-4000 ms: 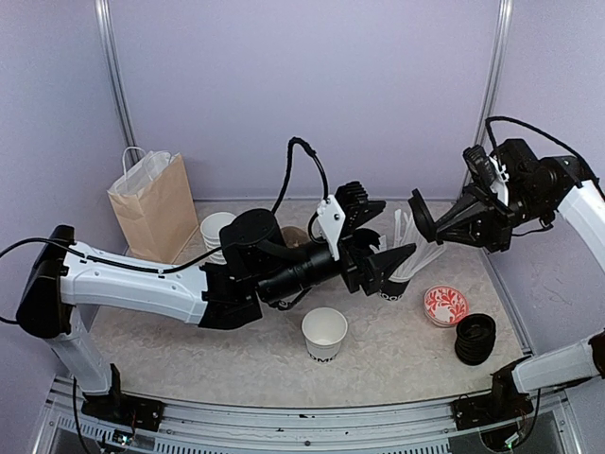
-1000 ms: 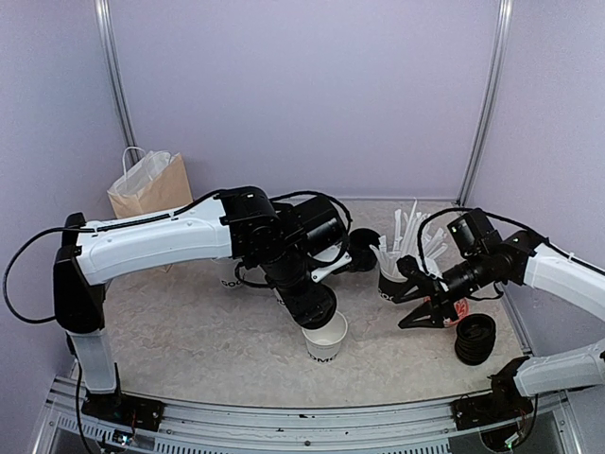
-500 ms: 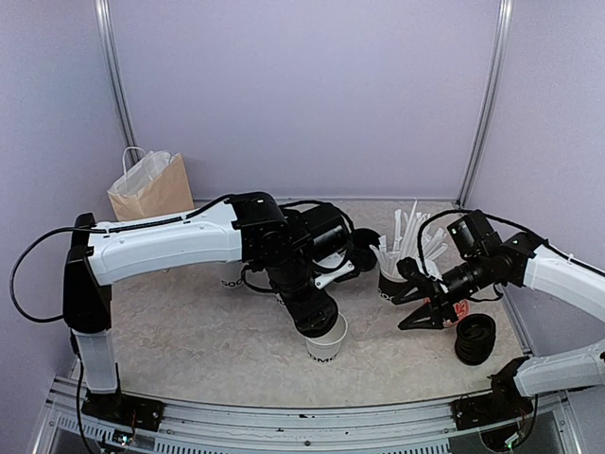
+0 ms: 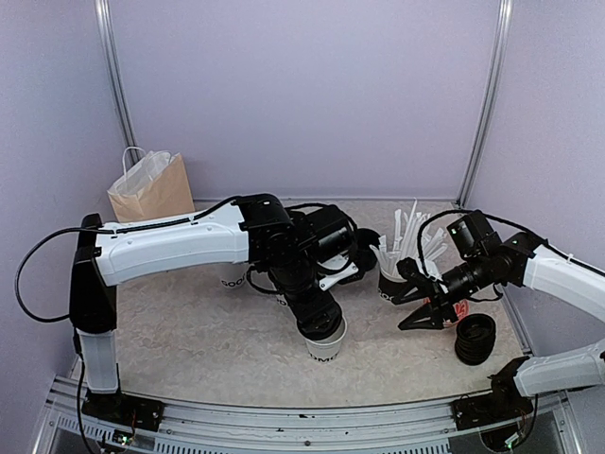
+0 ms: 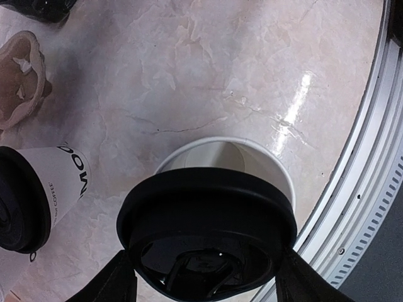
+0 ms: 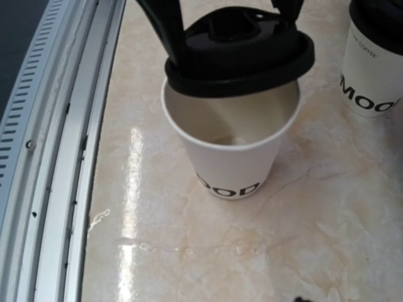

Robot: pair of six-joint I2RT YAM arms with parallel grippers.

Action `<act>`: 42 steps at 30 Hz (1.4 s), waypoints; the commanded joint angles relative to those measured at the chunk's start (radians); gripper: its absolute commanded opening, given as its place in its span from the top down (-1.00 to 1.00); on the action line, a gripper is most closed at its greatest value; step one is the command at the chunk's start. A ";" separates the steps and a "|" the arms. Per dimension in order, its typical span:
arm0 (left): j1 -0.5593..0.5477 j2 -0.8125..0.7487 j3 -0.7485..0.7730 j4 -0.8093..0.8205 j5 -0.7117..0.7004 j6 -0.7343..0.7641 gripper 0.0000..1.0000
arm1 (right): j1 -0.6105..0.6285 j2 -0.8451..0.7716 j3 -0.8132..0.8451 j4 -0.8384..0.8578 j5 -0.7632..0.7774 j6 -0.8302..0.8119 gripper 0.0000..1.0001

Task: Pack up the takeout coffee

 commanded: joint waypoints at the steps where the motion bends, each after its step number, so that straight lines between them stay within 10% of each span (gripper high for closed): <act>1: 0.004 0.021 0.029 0.004 0.017 0.011 -0.24 | 0.012 0.002 -0.015 0.010 -0.014 -0.004 -0.22; 26: -0.029 0.124 0.102 0.030 0.055 -0.021 -0.48 | 0.012 -0.012 -0.037 0.011 -0.014 -0.006 -0.25; 29: -0.029 0.110 0.099 0.036 0.027 -0.032 -0.97 | 0.012 -0.005 -0.027 0.000 -0.018 -0.009 -0.25; 42: -0.021 -0.078 -0.078 0.234 -0.049 -0.137 -0.98 | 0.053 0.050 0.052 -0.083 0.044 -0.036 -0.05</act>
